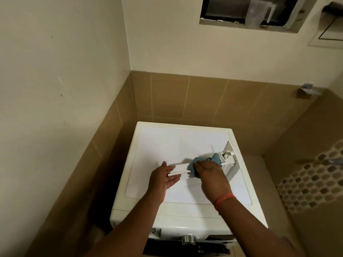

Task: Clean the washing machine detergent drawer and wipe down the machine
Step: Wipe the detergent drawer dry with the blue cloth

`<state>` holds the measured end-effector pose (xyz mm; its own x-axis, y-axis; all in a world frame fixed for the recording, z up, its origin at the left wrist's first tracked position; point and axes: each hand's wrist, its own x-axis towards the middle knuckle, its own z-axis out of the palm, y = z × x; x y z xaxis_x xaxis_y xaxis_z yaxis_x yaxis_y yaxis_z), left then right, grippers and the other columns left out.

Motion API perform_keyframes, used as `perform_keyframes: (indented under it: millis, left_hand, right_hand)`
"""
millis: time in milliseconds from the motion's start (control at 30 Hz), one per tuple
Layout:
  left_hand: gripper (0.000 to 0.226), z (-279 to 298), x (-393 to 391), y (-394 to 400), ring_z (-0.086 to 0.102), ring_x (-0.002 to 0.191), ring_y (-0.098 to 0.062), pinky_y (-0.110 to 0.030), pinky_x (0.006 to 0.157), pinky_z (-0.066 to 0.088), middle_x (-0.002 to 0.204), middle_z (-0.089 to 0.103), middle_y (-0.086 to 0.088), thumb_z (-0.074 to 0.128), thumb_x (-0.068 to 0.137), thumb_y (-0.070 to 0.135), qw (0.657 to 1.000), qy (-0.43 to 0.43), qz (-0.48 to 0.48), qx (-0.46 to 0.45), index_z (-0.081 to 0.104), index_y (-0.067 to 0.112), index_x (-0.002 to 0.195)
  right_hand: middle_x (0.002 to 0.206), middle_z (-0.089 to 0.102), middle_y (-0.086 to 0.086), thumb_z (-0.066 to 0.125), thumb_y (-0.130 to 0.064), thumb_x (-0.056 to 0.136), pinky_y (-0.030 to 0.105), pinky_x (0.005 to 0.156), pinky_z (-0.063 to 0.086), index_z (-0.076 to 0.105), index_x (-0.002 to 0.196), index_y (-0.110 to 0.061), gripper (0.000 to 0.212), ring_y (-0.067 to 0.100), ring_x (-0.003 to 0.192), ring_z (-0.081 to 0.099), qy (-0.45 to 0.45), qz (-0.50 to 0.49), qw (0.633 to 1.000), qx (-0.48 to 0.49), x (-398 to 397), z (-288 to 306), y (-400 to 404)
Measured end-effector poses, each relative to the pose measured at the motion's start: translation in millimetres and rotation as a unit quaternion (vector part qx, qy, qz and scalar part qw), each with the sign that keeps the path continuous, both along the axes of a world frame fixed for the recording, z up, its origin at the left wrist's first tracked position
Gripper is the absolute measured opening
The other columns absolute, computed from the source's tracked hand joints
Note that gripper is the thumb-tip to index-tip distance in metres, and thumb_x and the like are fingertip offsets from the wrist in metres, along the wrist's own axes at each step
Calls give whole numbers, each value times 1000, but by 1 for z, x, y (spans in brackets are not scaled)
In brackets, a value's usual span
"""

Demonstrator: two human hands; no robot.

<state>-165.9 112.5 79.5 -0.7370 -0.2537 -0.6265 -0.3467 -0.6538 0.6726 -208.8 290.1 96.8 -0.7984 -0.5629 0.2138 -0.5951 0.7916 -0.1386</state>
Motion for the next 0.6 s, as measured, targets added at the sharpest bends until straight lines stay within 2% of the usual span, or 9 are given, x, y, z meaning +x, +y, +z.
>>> perform_keyframes:
  millis: [67,133,200,267,367,400,467,533,600]
  left_hand:
    - [14,2,0,3,72,88,-39,-41,78,61,105,68,-23,56,95,6,1000,-6,-2,-29,63,-3,103]
    - [16,2,0,6,71,89,-37,-38,77,61,107,68,-24,54,94,-2,996,-19,-18,-81,62,-2,107]
    - [18,4,0,9,70,90,-33,-31,74,60,109,68,-22,52,95,0,990,-37,-35,-130,62,0,111]
    - [21,4,0,10,67,93,-32,-34,80,58,111,68,-21,52,97,4,990,-51,-34,-128,61,-2,115]
    - [25,1,4,11,70,91,-32,-33,75,60,108,69,-19,56,94,0,990,-37,-9,-135,60,6,118]
    - [27,3,6,11,71,90,-33,-32,73,61,109,68,-20,57,93,-1,992,-29,0,-127,58,8,119]
    - [28,6,8,11,71,93,-37,-34,72,62,113,65,-23,55,94,-4,996,-12,21,-90,56,6,119]
    - [26,7,8,11,70,94,-39,-36,71,62,116,63,-26,52,94,-6,997,2,32,-65,56,5,118]
    - [25,6,8,12,71,93,-39,-36,70,62,116,62,-27,49,95,-7,997,4,35,-64,57,5,116]
  right_hand:
    - [87,66,1,60,-2,69,35,73,51,69,88,-17,26,24,80,62,20,3,999,-27,4,-4,-11]
    - [82,66,3,42,-9,79,35,70,51,69,81,-15,28,24,77,62,-13,33,998,-51,4,-5,-33]
    - [83,68,7,52,-1,81,37,75,54,71,82,-12,22,25,79,66,-56,61,997,0,5,-4,-53]
    - [79,68,3,74,-1,68,31,72,55,70,79,-15,18,19,74,67,-37,92,995,25,8,-5,-61]
    - [89,66,-4,50,-6,75,28,72,51,68,89,-21,27,14,80,62,-28,154,987,-31,1,-8,-39]
    - [91,66,-6,45,-11,76,27,71,50,69,90,-22,29,15,80,62,-6,149,988,-39,-4,-5,-25]
    - [91,68,-4,52,-14,75,29,70,50,71,93,-24,27,20,80,63,36,94,995,-27,-18,-4,5]
    - [91,68,1,64,-5,69,36,72,53,72,95,-20,31,27,83,63,41,22,999,-11,-30,-4,30]
    - [87,67,3,63,-1,65,38,71,51,72,88,-18,30,28,82,62,37,-39,999,-9,-32,-7,35]
